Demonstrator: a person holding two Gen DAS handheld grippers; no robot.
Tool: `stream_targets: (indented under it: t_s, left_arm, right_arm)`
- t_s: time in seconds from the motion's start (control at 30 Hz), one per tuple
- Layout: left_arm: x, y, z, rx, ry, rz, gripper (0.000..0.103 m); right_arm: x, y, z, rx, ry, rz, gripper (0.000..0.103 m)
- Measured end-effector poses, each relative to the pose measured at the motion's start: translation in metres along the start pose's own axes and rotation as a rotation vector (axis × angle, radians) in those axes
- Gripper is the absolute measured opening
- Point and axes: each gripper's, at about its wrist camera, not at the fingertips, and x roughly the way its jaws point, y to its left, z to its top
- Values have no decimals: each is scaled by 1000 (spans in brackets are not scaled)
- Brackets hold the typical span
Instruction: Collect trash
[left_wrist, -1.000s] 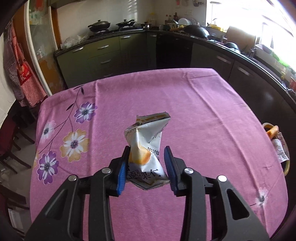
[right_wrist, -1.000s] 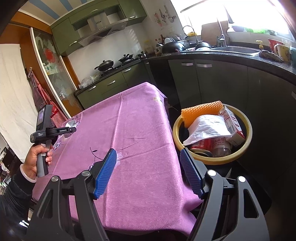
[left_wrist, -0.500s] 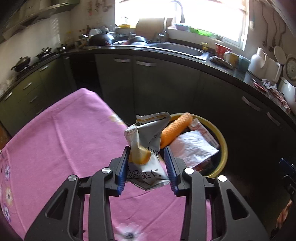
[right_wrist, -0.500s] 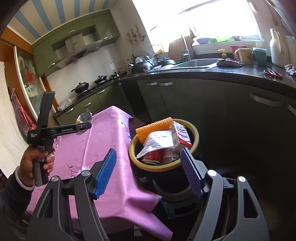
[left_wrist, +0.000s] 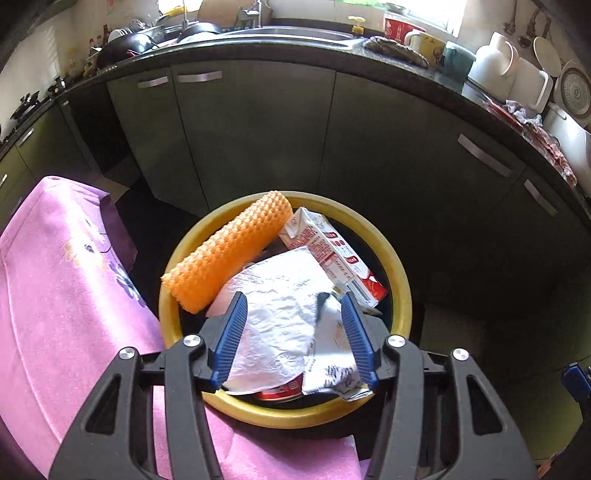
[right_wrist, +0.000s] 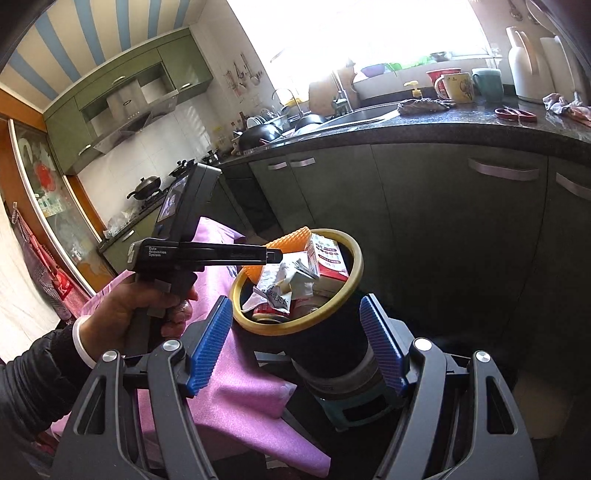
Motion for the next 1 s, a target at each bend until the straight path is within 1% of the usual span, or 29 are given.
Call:
stream_targets:
  t_s: [0.1,0.17,0.23,0.3,0.37,0.4,0.47,0.53,0.6,0.63,0.73,0.8,0.83,0.9,0.93,1.0]
  left_arm:
    - [-16,16,-7,-25,-24,7,52]
    - [-33,30,-14,-50,-53,7,52]
    - [-56,46,-25,-76,-99,4,53]
    - [-82,60,-39,-93,-152,20,54]
    - [-115,76,-58,-113,-220,49,58]
    - [-132,83,-69,-127,-256,66,62]
    - [-170,98,-93,-156,-328,115,70]
    - [-209,110,-121,-175,-402,175,86]
    - [-246,120,-151,-192,-466,257,91]
    - [-262,123,-164,-199,-487,293,94]
    - [-310,134,-206,-252,-550,409,96]
    - [-337,140,-234,-291,-573,486,96]
    - [-347,143,-244,-304,-577,515,96]
    - [-365,146,-265,-337,-586,574,96]
    - [-372,147,-277,-356,-591,601,96]
    - [-383,149,-296,-383,-594,631,96]
  right_arm:
    - [3,7,0,-9,1,9,71]
    - [6,13,1,-16,5,15,71]
    - [9,22,1,-29,11,31,71]
    - [10,33,2,-50,13,44,71]
    - [10,48,3,-78,15,60,72]
    - [10,55,3,-93,14,69,74]
    - [11,70,3,-126,16,90,76]
    - [13,86,2,-157,21,116,76]
    - [14,103,0,-187,26,140,77]
    - [15,113,-1,-208,25,148,78]
    - [12,138,-6,-265,13,161,85]
    - [9,154,-9,-300,0,164,90]
    - [6,162,-11,-319,-15,159,93]
    - [0,175,-15,-351,-37,148,95]
    - [-4,180,-17,-362,-51,145,98]
    - [-11,188,-19,-377,-73,133,98]
